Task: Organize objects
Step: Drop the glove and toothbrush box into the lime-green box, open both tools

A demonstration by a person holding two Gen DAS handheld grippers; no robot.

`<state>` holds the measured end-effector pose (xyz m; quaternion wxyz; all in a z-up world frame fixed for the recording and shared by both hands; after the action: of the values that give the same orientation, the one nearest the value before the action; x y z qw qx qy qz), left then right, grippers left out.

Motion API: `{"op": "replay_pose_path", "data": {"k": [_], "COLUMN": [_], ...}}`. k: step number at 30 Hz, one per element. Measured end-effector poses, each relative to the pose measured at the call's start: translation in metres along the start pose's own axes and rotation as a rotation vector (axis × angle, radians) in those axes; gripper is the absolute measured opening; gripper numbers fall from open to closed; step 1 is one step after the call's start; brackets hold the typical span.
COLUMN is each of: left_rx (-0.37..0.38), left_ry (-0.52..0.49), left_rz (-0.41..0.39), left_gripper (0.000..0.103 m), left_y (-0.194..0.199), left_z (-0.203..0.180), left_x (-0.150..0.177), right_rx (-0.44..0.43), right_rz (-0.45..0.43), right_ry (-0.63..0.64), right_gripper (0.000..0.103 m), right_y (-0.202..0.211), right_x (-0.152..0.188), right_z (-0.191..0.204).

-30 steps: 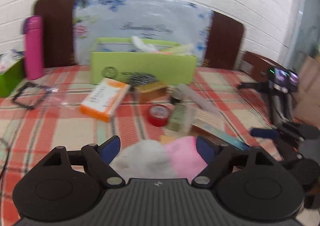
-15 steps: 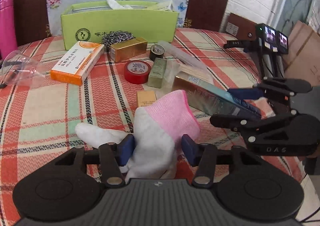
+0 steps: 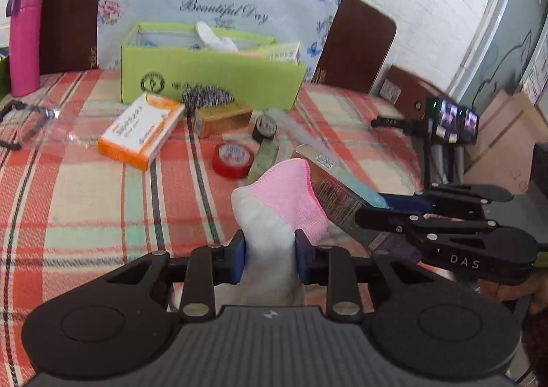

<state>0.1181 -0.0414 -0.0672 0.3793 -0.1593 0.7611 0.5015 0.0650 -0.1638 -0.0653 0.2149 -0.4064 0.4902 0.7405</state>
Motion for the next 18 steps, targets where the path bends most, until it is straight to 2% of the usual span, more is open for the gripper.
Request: {"op": "replay_pose_path", "data": {"k": [1,3,6,9,14,18], "left_rx": [0.003,0.005,0.006,-0.006,-0.023,-0.046], "left_ry": [0.005,0.024,0.064,0.045,0.042,0.096], "left_rz": [-0.017,-0.043,-0.097,-0.154,-0.196,-0.255], "left_gripper": [0.027,0.009,0.01,0.01,0.008,0.008], "left_y": [0.004,0.01,0.017,0.022,0.013,0.004], "left_z": [0.0,0.001,0.005,0.005,0.01,0.024], "left_x": [-0.008,-0.027,-0.059,-0.09,-0.131,-0.174], "right_rx": [-0.012,-0.031,-0.049,-0.041,-0.013,0.011], "right_rz": [-0.019,-0.052,-0.101,-0.147,-0.205,-0.246], "right_ry": [-0.007,-0.017,-0.027,-0.017,0.001,0.008], "right_gripper": [0.021,0.021,0.021,0.021,0.021,0.021], "right_y": [0.003,0.007,0.01,0.01,0.001,-0.017], "right_x": [-0.008,-0.027,-0.057,-0.087,-0.132,-0.168], "right_z": [-0.001,-0.004,-0.01,-0.017,-0.031,-0.046]}}
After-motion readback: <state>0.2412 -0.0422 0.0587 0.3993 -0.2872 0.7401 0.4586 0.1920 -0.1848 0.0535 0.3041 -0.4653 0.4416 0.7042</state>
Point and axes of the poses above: each gripper's, at about its wrist camera, not at the fingertips, and y roughly against the way its jaws point, z to its left, x to its underside, the point moved 9 cm from there along -y, roughly the way its jaws point, and after that the axes turned 7 degrees about -x, right-handed, at the moved point
